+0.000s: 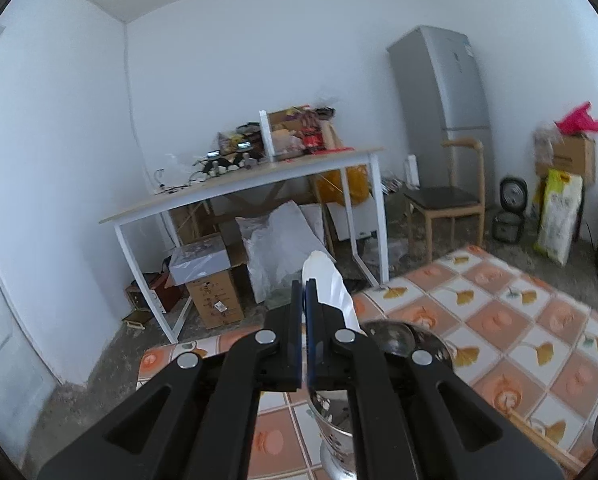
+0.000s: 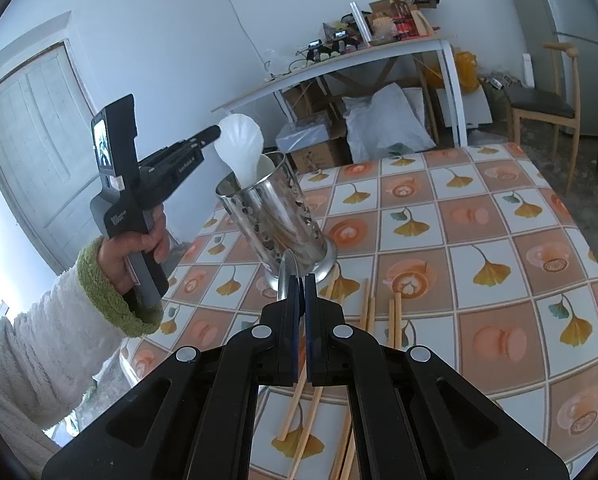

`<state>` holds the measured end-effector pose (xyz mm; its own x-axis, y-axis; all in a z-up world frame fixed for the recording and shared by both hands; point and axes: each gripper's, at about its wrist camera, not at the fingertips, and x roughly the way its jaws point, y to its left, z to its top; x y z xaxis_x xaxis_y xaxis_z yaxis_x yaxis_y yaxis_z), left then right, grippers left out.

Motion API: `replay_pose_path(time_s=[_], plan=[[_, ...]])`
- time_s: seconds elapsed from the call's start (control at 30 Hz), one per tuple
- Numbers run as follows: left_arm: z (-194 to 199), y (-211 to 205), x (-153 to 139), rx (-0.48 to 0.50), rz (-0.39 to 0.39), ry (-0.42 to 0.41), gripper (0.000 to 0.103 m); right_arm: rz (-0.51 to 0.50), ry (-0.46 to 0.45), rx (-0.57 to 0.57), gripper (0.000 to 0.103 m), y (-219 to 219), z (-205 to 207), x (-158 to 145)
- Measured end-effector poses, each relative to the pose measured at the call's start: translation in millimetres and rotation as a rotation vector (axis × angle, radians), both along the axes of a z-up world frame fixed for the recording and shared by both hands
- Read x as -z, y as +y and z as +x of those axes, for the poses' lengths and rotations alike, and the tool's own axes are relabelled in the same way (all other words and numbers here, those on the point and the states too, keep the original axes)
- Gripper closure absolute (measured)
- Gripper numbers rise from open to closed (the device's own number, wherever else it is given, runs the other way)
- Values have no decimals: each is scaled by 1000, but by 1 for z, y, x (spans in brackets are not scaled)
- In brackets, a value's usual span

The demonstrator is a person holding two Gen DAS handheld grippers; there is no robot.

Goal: Organize utensils
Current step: 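Lower the white spoon into the steel holder and open the left tool, then lower the large steel spoon into the holder and open the right tool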

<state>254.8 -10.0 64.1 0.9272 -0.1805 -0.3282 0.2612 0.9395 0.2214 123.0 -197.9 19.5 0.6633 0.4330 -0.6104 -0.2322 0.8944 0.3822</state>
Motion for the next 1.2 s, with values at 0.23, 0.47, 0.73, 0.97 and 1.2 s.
replay_pose_path(time_s=[0.23, 0.47, 0.73, 0.97, 1.2], plan=[[-2, -9, 12, 42, 74, 49, 102, -2, 0, -3, 102, 2, -1, 1], [4, -13, 24, 44, 123, 120, 101, -2, 0, -6, 102, 2, -1, 1], [12, -2, 26, 39, 84, 237, 97, -5, 0, -6, 102, 4, -2, 1], [2, 9, 24, 54, 24, 272, 82, -7, -3, -7, 102, 4, 0, -1], [-21, 36, 12, 20, -84, 269, 59, 0, -58, 3, 102, -3, 10, -23]])
